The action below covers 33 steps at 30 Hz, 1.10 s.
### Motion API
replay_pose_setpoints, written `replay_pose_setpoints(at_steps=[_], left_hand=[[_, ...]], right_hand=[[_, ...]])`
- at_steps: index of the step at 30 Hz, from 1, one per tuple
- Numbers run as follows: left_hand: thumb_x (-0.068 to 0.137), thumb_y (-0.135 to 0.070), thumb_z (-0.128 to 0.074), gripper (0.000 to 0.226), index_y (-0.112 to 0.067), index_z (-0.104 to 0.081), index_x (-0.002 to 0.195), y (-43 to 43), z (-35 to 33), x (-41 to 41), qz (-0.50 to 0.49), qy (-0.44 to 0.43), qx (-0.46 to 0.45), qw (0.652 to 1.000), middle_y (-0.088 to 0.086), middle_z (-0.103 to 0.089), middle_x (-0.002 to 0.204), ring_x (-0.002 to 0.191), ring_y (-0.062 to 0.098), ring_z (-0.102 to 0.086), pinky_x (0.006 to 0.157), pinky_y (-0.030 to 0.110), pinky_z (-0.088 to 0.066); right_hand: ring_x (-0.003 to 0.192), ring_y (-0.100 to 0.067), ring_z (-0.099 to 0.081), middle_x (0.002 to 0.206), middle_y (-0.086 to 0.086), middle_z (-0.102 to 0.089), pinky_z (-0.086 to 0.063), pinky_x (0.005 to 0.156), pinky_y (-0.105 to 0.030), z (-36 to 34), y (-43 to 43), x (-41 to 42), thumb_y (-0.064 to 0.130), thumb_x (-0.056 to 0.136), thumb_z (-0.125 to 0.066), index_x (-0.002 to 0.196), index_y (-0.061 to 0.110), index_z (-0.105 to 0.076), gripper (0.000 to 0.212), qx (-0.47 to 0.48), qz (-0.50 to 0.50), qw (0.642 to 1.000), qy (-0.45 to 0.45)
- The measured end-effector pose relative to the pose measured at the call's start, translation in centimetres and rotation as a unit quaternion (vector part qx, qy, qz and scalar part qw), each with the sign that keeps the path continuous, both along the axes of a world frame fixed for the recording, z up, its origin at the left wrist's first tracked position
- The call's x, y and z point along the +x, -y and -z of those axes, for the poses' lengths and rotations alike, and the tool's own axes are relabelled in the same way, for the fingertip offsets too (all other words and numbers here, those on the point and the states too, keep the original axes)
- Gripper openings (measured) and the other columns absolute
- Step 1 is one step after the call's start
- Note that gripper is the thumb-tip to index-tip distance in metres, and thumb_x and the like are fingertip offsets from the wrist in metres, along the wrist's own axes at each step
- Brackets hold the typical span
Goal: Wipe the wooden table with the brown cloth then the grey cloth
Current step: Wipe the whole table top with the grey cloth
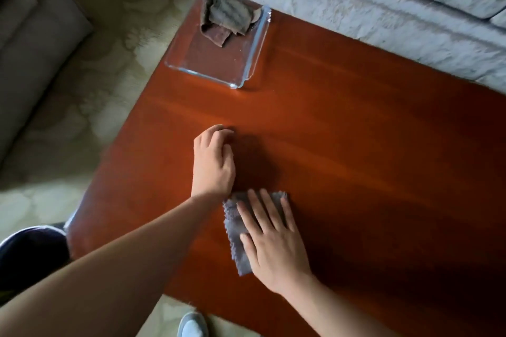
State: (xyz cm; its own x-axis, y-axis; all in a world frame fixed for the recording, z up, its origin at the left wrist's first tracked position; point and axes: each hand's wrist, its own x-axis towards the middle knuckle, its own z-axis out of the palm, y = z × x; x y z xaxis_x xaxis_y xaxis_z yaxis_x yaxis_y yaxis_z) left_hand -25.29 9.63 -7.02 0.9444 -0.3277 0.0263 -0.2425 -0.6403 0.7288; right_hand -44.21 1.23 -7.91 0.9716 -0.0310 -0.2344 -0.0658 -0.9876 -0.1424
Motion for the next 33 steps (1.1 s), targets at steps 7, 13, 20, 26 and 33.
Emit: replay_pose_setpoints(at_steps=[7,13,20,26,33], left_hand=[[0.096,-0.016,-0.047,0.037,-0.012,-0.066,0.128,-11.5,0.4,-4.0,-0.006,0.060,0.182,0.981,0.011,-0.057,0.142,0.134,0.037,-0.047,0.116,0.051,-0.037],[0.097,-0.001,-0.048,0.042,-0.006,-0.061,0.137,-15.0,1.9,-4.5,0.031,0.058,0.156,0.986,0.019,-0.048,0.152,0.142,0.042,-0.038,0.125,0.058,-0.023],[0.089,0.005,-0.046,0.055,-0.007,-0.057,0.142,-15.7,1.3,-3.7,0.070,0.015,0.136,0.988,0.017,-0.041,0.156,0.141,0.039,-0.031,0.126,0.057,-0.019],[0.091,0.000,-0.044,0.055,-0.007,-0.052,0.146,-14.4,1.2,-5.0,0.038,0.005,0.157,0.987,0.018,-0.034,0.162,0.151,0.041,-0.025,0.128,0.058,-0.010],[0.100,-0.013,-0.042,0.048,-0.013,-0.053,0.147,-7.7,0.7,-10.3,0.121,0.065,0.155,0.978,0.016,-0.035,0.164,0.157,0.035,-0.023,0.130,0.054,-0.011]], right_hand=[[0.161,-0.031,-0.013,0.174,-0.010,-0.015,-0.022,0.125,-0.063,-0.1,-4.5,-6.5,0.049,0.108,-0.038,0.164,0.018,-0.032,0.064,-0.021,-0.009,0.999,-0.029],[0.160,-0.036,-0.014,0.173,-0.015,-0.019,-0.016,0.125,-0.066,-0.5,-8.6,-5.3,0.056,0.106,-0.033,0.163,0.014,-0.029,0.071,-0.023,0.014,0.999,-0.042],[0.157,-0.039,-0.021,0.167,-0.018,-0.031,-0.014,0.124,-0.068,0.4,-16.7,-0.1,0.050,0.107,-0.038,0.159,0.011,-0.036,0.065,0.030,-0.030,0.999,0.006],[0.159,-0.036,-0.018,0.171,-0.016,-0.024,-0.018,0.125,-0.065,1.6,-12.8,-4.2,0.047,0.108,-0.039,0.165,0.012,-0.025,0.068,-0.004,-0.104,0.994,0.022],[0.161,-0.035,-0.013,0.173,-0.014,-0.019,-0.024,0.123,-0.063,0.7,-0.4,-18.5,0.055,0.109,-0.029,0.165,0.012,-0.026,0.070,-0.083,-0.084,0.993,-0.020]])
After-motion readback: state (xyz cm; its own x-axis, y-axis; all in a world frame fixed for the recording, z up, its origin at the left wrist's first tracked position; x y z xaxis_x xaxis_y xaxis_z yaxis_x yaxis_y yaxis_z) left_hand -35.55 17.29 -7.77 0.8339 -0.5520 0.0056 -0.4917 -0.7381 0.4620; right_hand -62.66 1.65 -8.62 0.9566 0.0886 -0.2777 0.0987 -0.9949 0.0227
